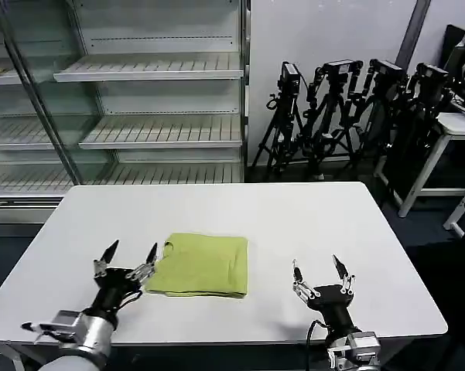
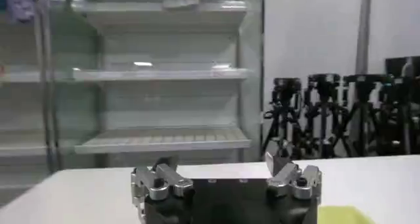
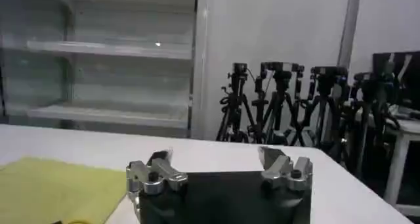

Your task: Fold and organize the clothes.

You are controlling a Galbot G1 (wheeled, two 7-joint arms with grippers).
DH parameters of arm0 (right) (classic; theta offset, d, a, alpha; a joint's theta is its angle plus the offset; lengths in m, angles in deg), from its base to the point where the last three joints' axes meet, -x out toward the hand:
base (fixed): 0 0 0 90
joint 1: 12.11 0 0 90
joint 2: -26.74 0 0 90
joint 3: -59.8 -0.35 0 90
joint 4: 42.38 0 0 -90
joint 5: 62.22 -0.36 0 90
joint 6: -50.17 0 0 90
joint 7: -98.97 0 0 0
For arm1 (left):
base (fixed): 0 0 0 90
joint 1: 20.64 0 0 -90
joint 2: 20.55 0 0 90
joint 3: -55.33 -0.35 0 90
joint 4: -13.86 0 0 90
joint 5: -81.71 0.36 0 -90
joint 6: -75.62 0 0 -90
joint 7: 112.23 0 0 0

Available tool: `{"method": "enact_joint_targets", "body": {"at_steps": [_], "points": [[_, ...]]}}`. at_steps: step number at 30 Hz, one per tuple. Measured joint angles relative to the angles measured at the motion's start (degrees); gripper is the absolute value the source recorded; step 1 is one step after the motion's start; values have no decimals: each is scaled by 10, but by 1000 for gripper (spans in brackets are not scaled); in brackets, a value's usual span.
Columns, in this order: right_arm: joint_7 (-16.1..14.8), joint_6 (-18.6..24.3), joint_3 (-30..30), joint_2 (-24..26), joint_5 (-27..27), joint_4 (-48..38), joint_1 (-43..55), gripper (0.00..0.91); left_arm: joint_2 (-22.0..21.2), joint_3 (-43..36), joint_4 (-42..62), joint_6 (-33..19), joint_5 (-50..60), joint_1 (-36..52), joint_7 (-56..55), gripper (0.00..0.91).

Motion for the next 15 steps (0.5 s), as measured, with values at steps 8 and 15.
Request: {"method": "enact_joint_targets", "body": {"at_steps": [8, 15], "points": [[0, 6, 3, 3, -8, 4, -4, 907, -9, 45, -28, 0, -8, -49, 19, 907], [-1, 4, 2, 8, -15, 14, -8, 907, -20, 68, -50, -6, -11, -82, 24, 907]]}}
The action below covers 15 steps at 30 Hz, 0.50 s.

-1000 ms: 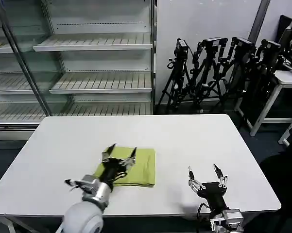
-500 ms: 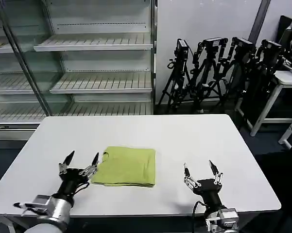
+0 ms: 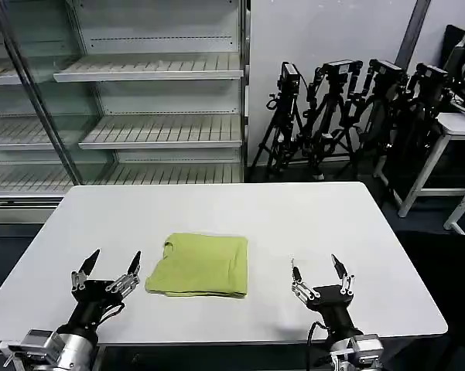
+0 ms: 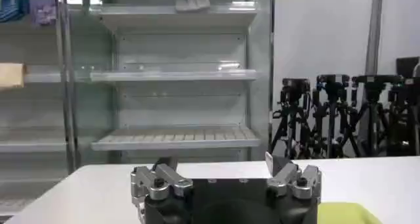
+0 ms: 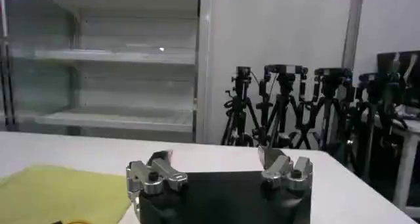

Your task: Fold and organize the clothes.

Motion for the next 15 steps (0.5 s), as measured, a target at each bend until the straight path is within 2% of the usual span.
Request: {"method": "enact_joint_targets", "body": {"at_steps": [15], "points": [[8, -9, -1, 5, -15, 16, -3, 907, -12, 16, -39, 6, -6, -55, 14, 907]]}}
